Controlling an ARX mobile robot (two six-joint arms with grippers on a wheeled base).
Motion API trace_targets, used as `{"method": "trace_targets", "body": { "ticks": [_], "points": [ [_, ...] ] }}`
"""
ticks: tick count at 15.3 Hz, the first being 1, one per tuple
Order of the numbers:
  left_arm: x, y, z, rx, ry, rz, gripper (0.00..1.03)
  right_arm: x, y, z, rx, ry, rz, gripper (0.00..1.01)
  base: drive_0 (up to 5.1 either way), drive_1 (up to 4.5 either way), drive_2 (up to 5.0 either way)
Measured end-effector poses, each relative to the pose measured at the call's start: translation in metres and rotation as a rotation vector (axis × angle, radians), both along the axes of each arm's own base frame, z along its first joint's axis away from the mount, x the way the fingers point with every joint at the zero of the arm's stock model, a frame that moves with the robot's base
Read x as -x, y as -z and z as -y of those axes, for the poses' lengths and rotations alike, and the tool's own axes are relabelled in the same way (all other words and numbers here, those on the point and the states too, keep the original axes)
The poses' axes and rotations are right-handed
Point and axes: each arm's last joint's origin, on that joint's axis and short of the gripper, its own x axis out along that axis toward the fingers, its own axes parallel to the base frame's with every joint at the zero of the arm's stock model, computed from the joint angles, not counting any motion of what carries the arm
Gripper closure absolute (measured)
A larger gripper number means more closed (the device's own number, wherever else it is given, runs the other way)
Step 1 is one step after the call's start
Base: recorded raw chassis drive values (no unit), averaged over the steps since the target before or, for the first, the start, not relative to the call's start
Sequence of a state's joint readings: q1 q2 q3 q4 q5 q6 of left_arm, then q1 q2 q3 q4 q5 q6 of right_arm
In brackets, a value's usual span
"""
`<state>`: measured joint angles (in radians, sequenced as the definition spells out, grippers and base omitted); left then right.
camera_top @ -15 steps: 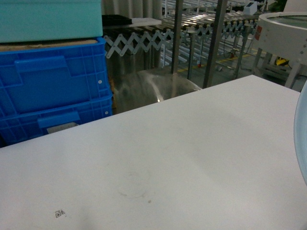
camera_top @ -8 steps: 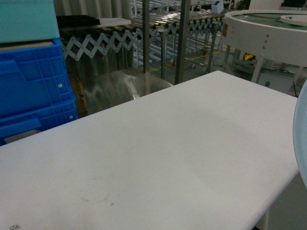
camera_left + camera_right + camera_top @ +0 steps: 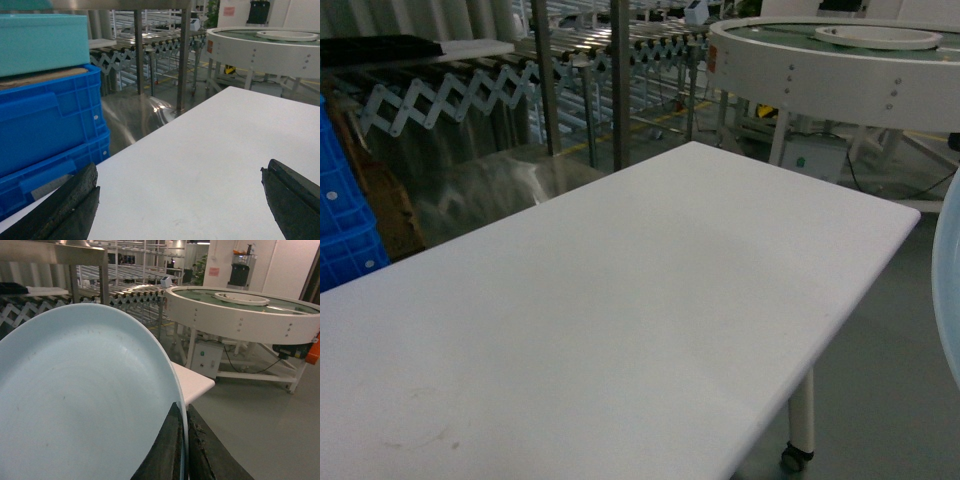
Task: Place blue tray on left shelf second layer neatly
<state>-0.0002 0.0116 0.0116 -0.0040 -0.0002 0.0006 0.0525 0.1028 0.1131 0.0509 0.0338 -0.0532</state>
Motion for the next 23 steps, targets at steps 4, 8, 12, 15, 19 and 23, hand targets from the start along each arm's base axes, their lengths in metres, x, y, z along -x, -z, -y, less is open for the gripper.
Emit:
{"method": "trace_targets", "body": {
  "ticks": [4,8,12,15,19,23],
  "points": [
    [0.0,0.0,0.0,0.0,0.0,0.0,0.05,0.0,0.0,0.0,0.0,0.0,0.0,0.99,-1.6,-1.62,-1.6],
    [0.0,0.0,0.0,0.0,0.0,0.0,0.05,0.0,0.0,0.0,0.0,0.0,0.0,0.99,-1.7,-1.68,-1.7],
    [0.0,0.0,0.0,0.0,0.0,0.0,0.05,0.0,0.0,0.0,0.0,0.0,0.0,0.99,-1.6,-1.64,-1.6],
    [0.0,-0.0001,0.0001,0.0,0.0,0.0,0.05,0.0,0.0001,0.0,0.0,0.0,-0.001,0.99,-1.6,-1.58,-1.6],
    [0.0,-0.0001,0.0001,0.0,0.001,0.0,0.05,0.0,0.0001,0.0,0.0,0.0,-0.001,0.99,-1.5,-1.52,-1.5],
    [0.0,-0.0001,0.0001,0.0,0.001,0.0,0.05,0.0,0.0001,0.0,0.0,0.0,-0.001,0.99,-1.5,-1.51,-1.5]
  ]
}}
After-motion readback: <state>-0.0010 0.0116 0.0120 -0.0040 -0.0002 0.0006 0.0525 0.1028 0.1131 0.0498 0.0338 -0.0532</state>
